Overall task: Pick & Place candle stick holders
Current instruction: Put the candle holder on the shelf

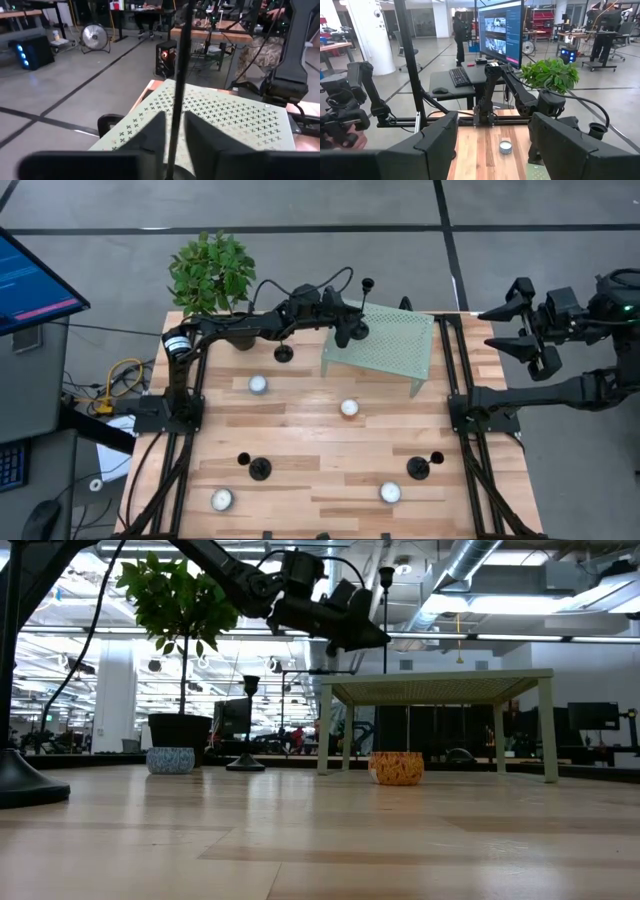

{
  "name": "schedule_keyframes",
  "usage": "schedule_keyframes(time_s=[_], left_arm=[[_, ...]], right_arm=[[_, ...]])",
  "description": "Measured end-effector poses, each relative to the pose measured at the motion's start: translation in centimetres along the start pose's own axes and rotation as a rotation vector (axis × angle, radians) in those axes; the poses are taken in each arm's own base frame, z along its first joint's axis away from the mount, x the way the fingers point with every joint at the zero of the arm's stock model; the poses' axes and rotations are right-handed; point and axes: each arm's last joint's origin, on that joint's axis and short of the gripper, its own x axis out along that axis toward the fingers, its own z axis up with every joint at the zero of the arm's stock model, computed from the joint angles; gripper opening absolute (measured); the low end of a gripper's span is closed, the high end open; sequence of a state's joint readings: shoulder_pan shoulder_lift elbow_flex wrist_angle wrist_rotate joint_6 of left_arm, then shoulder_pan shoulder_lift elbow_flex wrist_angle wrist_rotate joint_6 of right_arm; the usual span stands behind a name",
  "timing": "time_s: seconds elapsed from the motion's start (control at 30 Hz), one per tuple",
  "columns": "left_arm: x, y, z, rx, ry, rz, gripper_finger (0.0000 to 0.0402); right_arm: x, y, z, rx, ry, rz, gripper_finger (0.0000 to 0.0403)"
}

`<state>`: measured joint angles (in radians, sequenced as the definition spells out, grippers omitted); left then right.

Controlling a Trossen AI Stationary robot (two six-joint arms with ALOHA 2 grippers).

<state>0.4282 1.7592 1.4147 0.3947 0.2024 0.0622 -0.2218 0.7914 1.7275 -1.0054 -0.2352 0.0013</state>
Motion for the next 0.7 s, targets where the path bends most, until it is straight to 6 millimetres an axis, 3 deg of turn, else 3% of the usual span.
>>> schedule_keyframes(time_s=[0.1,0.33,0.7], left_arm=[[0.0,0.0,0.0,0.021,-0.003,0.022,0.0014],[-0.1,0.9,0.1,0.104,0.002,0.172,0.0010],[-0.9,3.9,0.6,0.043,-0.057,0.359,0.0009]], right_arm=[[0.0,0.0,-0.1,0.002,0.007,-0.006,0.0244],[0.0,0.0,-0.1,0.004,0.015,-0.009,0.0244],[0.0,0.0,-0.2,-0.002,0.019,-0.009,0.0244]])
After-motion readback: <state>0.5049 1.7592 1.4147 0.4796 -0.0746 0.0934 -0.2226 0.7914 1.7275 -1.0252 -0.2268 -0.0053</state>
